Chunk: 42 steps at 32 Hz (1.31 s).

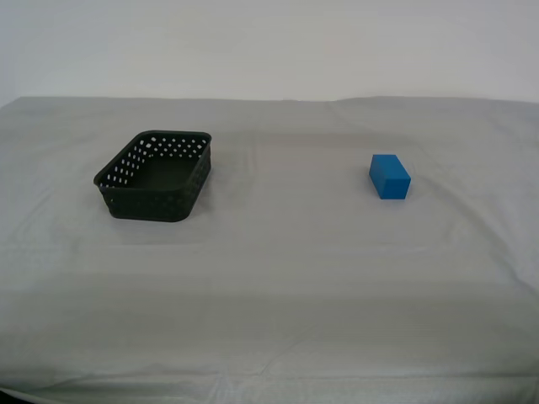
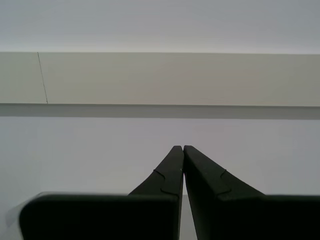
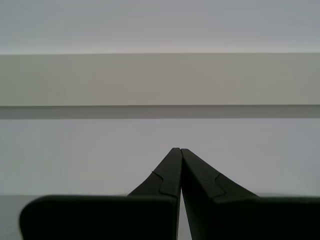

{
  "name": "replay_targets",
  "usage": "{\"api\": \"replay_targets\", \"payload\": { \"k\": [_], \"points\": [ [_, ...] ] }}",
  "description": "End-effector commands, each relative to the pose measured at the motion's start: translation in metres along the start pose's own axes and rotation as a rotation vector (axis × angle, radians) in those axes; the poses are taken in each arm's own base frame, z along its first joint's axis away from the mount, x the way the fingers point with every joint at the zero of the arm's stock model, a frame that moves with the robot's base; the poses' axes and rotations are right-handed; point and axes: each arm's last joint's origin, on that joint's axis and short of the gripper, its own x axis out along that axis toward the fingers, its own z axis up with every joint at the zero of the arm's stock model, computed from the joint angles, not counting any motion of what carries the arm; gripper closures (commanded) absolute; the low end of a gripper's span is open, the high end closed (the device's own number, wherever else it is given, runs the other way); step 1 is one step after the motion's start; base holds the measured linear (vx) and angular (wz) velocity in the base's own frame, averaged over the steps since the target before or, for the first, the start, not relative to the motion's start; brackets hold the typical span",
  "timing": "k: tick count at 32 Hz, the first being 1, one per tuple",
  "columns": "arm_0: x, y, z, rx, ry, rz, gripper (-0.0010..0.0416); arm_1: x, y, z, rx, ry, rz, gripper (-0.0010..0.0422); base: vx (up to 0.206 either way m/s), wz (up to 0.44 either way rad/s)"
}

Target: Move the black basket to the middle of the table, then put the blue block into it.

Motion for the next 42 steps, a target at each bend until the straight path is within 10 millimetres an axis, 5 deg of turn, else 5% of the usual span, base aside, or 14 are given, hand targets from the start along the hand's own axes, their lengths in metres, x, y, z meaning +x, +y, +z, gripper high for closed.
{"api": "replay_targets", "payload": {
  "k": [1,32,42],
  "points": [
    [0.0,0.0,0.001,0.001,-0.004,-0.001,0.0405,0.0,0.0,0.001,0.001,-0.005,-0.003,0.0412,0.0,0.0],
    [0.0,0.0,0.001,0.002,-0.004,-0.001,0.0405,0.0,0.0,0.001,0.001,-0.005,-0.002,0.0412,0.0,0.0],
    [0.0,0.0,0.001,0.002,-0.003,0.0,0.0405,0.003,0.0,0.015,0.004,-0.065,0.009,0.0412,0.0,0.0]
  ]
}}
